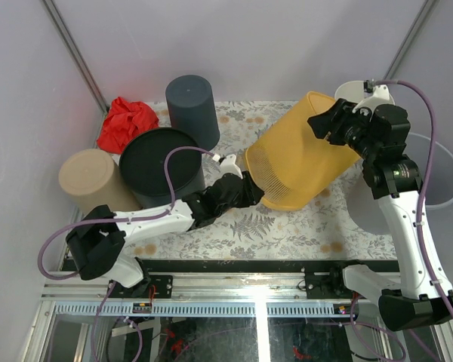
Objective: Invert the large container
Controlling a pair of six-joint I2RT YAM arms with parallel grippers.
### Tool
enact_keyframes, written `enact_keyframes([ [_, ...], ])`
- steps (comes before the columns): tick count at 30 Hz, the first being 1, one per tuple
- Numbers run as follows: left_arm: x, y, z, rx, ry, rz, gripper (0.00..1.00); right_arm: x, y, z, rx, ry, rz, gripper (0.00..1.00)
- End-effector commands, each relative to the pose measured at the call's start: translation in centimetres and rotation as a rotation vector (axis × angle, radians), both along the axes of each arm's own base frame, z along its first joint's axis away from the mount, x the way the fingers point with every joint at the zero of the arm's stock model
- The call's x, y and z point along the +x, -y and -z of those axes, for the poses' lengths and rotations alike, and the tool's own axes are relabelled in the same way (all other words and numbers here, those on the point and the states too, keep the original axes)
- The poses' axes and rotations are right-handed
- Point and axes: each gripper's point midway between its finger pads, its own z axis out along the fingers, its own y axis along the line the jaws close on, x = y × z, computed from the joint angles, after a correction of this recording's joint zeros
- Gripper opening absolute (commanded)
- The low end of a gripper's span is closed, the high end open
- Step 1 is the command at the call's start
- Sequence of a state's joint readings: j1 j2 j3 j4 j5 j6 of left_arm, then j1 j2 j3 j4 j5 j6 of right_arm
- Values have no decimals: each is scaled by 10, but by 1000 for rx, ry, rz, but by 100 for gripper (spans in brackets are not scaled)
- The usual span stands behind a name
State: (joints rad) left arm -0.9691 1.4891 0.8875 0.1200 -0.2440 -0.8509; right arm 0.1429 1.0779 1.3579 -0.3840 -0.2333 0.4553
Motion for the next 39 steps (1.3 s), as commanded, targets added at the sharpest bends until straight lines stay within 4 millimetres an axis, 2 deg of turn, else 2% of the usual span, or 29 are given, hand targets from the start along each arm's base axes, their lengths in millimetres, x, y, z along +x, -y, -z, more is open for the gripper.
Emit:
enact_keyframes([
  [1,13,20,-39,-136,106,-5,38,-8,-22,4,32,-21,-99,59],
  [9,16,20,-26,-113,94,-16,38,-6,-22,15,23,-39,-94,59],
  [17,18,15,-22,-95,91,-32,38,-7,-22,18,25,-38,-93,59],
  [22,18,11,-28,-84,105,-33,38,-16,-22,18,24,-34,-104,60],
  [28,24,10,-44,-40,142,-34,39,-31,-16,44,16,-64,-83,60],
  [34,47,33,-39,-3,136,-63,39,-53,-8,73,37,-75,-44,61],
  [39,85,51,-36,47,160,-160,40,-70,0,95,47,-75,-8,61],
])
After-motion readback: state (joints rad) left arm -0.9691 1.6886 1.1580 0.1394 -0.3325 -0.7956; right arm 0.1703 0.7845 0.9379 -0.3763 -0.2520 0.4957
